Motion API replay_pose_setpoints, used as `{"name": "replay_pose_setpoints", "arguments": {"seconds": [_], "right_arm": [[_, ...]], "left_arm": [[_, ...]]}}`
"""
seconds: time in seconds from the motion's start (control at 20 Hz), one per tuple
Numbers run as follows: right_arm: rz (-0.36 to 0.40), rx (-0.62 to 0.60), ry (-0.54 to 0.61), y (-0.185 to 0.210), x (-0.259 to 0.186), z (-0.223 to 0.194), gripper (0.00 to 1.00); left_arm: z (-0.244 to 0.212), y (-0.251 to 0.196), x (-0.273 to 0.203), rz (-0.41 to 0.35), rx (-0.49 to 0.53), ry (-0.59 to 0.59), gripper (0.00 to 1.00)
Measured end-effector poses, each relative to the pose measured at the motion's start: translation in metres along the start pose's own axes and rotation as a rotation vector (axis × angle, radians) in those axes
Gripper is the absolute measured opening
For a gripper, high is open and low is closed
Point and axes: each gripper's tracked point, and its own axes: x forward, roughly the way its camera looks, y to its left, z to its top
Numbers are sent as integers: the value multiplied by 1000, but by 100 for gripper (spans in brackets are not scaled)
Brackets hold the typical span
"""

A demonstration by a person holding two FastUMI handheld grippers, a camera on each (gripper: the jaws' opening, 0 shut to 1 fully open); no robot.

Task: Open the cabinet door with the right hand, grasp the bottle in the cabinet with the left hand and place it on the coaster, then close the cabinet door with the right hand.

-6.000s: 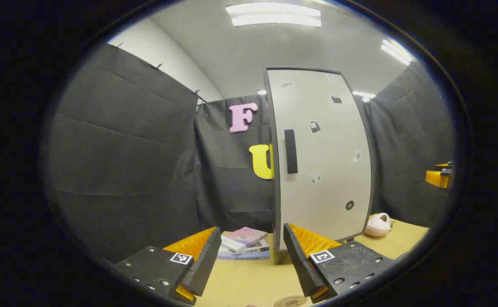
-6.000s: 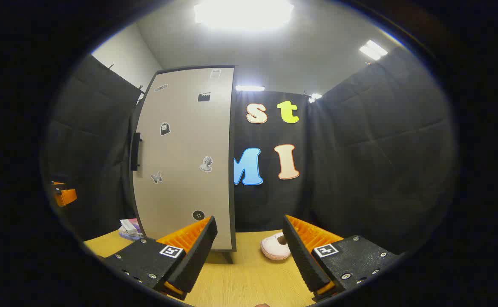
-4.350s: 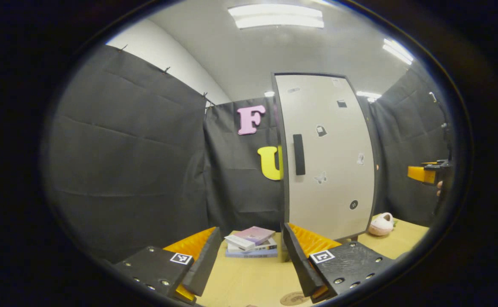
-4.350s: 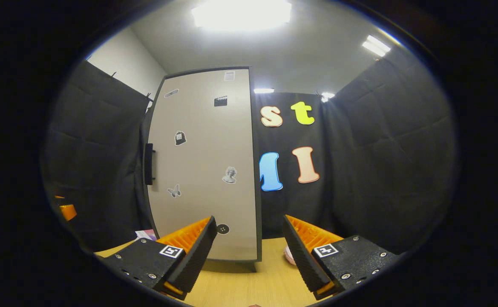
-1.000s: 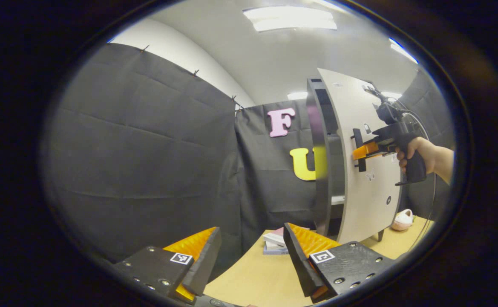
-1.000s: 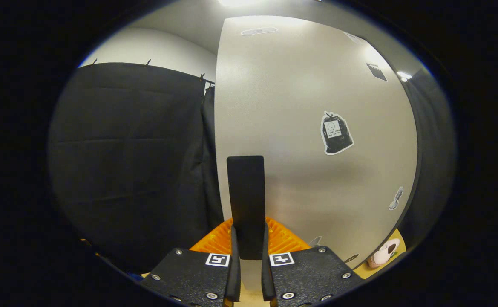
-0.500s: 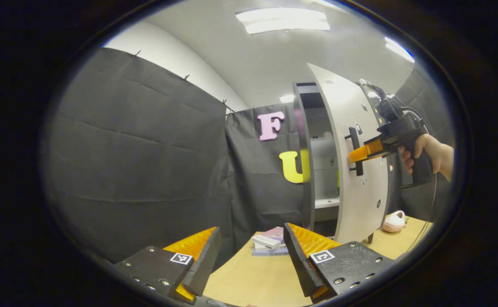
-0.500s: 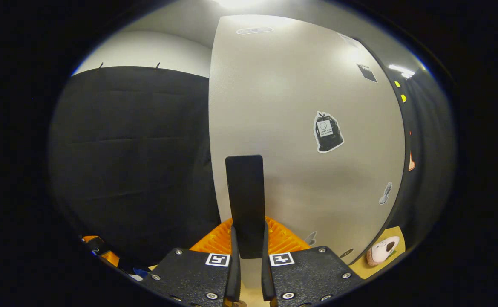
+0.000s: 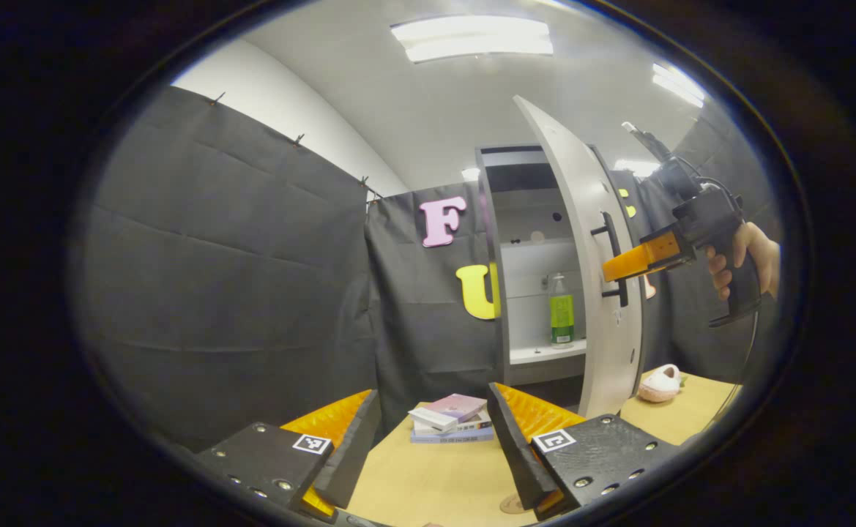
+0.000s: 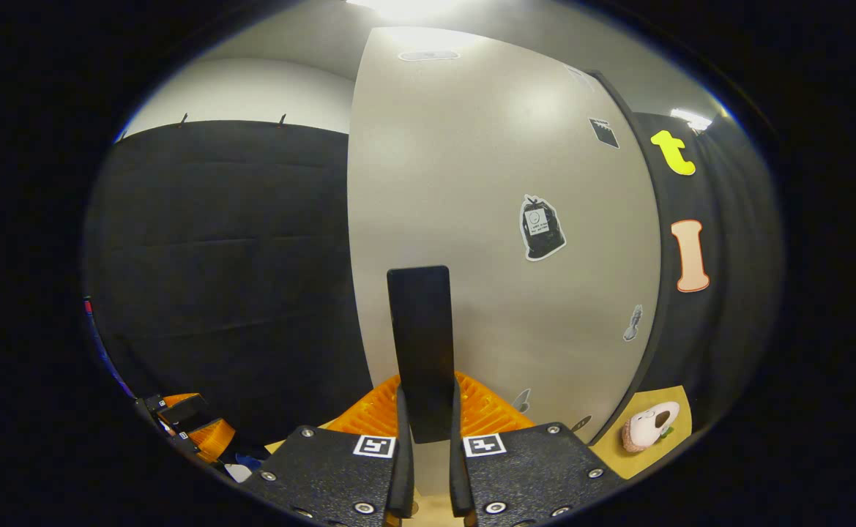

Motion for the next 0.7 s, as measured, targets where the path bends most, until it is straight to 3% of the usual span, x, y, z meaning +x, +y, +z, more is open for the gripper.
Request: {"name": "replay_pose_setpoints", "arguments": {"seconds": [0.7], "right_arm": [[-28,-4,-14,-18,-21,-1,19]], "left_arm": [[11,-86,-3,-133,-43,-4,89]]}}
